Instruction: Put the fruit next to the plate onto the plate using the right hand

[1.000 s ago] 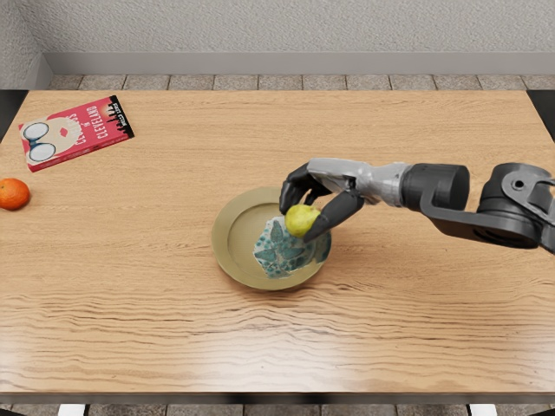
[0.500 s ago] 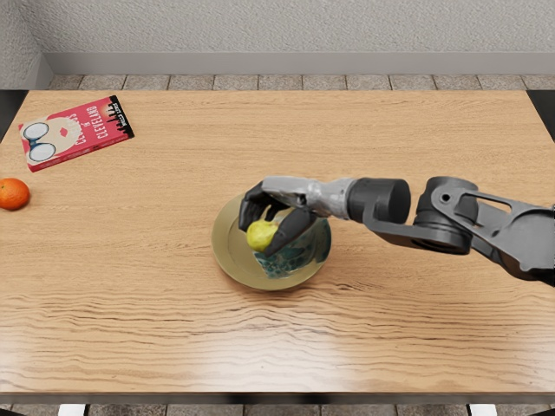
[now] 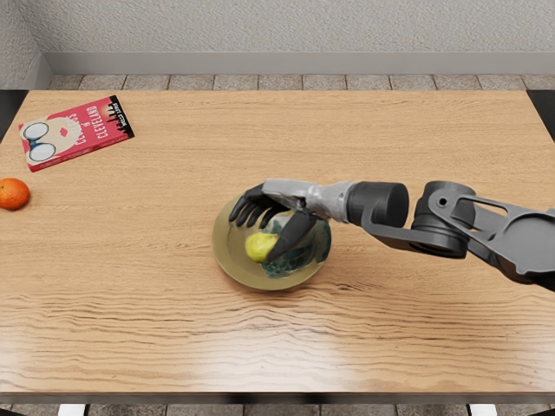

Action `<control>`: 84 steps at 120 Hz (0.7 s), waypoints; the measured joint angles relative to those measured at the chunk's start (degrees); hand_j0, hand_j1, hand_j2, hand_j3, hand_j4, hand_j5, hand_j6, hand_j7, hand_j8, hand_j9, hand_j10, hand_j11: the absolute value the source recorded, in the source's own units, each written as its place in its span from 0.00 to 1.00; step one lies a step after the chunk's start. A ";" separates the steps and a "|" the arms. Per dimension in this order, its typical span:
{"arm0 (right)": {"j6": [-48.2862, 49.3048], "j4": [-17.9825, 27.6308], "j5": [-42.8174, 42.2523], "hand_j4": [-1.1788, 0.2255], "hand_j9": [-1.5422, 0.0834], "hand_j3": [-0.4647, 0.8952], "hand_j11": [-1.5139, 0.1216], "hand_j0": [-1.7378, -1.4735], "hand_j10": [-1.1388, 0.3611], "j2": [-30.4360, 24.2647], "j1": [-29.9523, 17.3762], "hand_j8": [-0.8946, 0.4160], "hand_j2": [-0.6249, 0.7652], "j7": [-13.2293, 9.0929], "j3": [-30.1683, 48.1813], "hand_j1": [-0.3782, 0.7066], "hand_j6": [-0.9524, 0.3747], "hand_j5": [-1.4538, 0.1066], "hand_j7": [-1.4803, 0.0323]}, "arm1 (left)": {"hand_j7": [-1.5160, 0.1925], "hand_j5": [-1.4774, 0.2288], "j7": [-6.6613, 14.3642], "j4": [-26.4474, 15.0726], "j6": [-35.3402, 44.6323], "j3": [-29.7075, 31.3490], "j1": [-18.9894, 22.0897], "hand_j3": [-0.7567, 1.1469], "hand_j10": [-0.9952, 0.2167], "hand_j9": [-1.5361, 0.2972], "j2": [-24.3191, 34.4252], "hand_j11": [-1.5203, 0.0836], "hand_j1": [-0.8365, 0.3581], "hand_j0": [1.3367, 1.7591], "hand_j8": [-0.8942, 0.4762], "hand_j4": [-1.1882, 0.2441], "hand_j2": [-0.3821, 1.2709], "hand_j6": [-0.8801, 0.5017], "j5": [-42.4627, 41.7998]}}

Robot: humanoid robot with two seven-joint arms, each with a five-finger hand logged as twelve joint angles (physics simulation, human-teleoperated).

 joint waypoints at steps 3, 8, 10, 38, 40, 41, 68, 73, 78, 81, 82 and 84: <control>-0.04 -0.03 0.07 0.56 0.62 0.34 0.60 0.30 0.51 -0.01 -0.01 0.42 0.44 0.01 0.01 0.43 0.43 0.59 0.63 | 0.89 0.87 0.00 0.00 0.00 0.00 0.00 0.40 0.82 0.84 0.00 0.95 0.99 0.76 0.65 0.83 0.23 0.64 0.00; -0.10 -0.06 0.22 0.58 0.65 0.34 0.63 0.30 0.52 -0.06 -0.05 0.43 0.44 0.03 0.01 0.41 0.45 0.62 0.66 | 0.89 0.87 0.00 0.00 0.00 0.00 0.00 0.40 0.82 0.84 0.00 0.95 0.99 0.76 0.65 0.83 0.23 0.64 0.00; -0.12 -0.08 0.28 0.59 0.66 0.34 0.64 0.30 0.53 -0.06 -0.06 0.44 0.43 0.04 0.02 0.39 0.46 0.63 0.67 | 0.89 0.87 0.00 0.00 0.00 0.00 -0.04 0.40 0.82 0.84 0.00 0.95 0.99 0.76 0.65 0.83 0.23 0.64 0.00; 0.92 0.20 7.46 0.72 0.81 0.34 0.79 0.30 0.65 -1.28 0.26 0.56 0.44 0.12 0.46 0.20 0.59 0.79 0.83 | 0.89 0.87 0.00 0.00 0.00 0.00 -0.04 0.40 0.82 0.84 0.00 0.95 0.99 0.76 0.65 0.83 0.23 0.64 0.00; 1.22 0.25 8.24 0.73 0.82 0.34 0.80 0.30 0.66 -1.46 0.29 0.57 0.44 0.14 0.53 0.19 0.60 0.80 0.84 | 0.89 0.87 0.00 0.00 0.00 0.00 -0.05 0.40 0.82 0.84 0.00 0.95 0.99 0.76 0.65 0.83 0.23 0.64 0.00; 1.38 0.26 8.62 0.73 0.83 0.34 0.80 0.30 0.66 -1.56 0.31 0.57 0.44 0.15 0.56 0.19 0.60 0.80 0.85 | 0.89 0.87 0.00 0.00 0.00 0.00 -0.03 0.40 0.82 0.84 0.00 0.95 0.99 0.76 0.65 0.83 0.23 0.64 0.00; 7.07 2.01 20.87 0.78 0.89 0.34 0.86 0.30 0.71 -7.23 0.41 0.63 0.44 0.48 2.94 0.11 0.66 0.87 0.91 | 0.89 0.87 0.00 0.00 0.00 0.00 0.00 0.40 0.82 0.84 0.00 0.95 0.99 0.76 0.65 0.83 0.23 0.64 0.00; 8.47 2.35 23.52 0.79 0.89 0.34 0.87 0.30 0.71 -8.46 0.41 0.63 0.44 0.51 3.33 0.10 0.67 0.87 0.92 | 0.89 0.87 0.00 0.00 0.00 0.00 0.00 0.40 0.82 0.84 0.00 0.95 0.99 0.76 0.65 0.83 0.23 0.64 0.00; 9.78 2.59 26.06 0.79 0.90 0.34 0.88 0.30 0.72 -9.74 0.40 0.64 0.44 0.54 3.60 0.09 0.67 0.88 0.92 | 0.89 0.87 0.00 0.00 0.00 0.00 -0.02 0.40 0.82 0.84 0.00 0.95 0.99 0.76 0.65 0.83 0.23 0.64 0.00; 10.67 2.69 27.60 0.80 0.90 0.34 0.88 0.30 0.72 -10.50 0.40 0.64 0.44 0.55 3.73 0.09 0.67 0.88 0.93 | 0.89 0.87 0.00 0.00 0.00 0.00 -0.01 0.40 0.82 0.84 0.00 0.95 0.99 0.76 0.65 0.83 0.23 0.64 0.00; 10.97 2.72 28.12 0.80 0.90 0.34 0.88 0.30 0.72 -10.74 0.40 0.64 0.44 0.56 3.77 0.09 0.67 0.88 0.93 | 0.89 0.87 0.00 0.00 0.00 0.00 -0.05 0.40 0.82 0.84 0.00 0.95 0.99 0.76 0.65 0.83 0.23 0.64 0.00; 11.56 2.78 29.14 0.80 0.90 0.34 0.88 0.30 0.72 -11.20 0.40 0.64 0.44 0.56 3.83 0.09 0.67 0.88 0.93 | 0.89 0.87 0.00 0.00 0.00 0.00 -0.01 0.40 0.82 0.84 0.00 0.95 0.99 0.76 0.65 0.83 0.23 0.64 0.00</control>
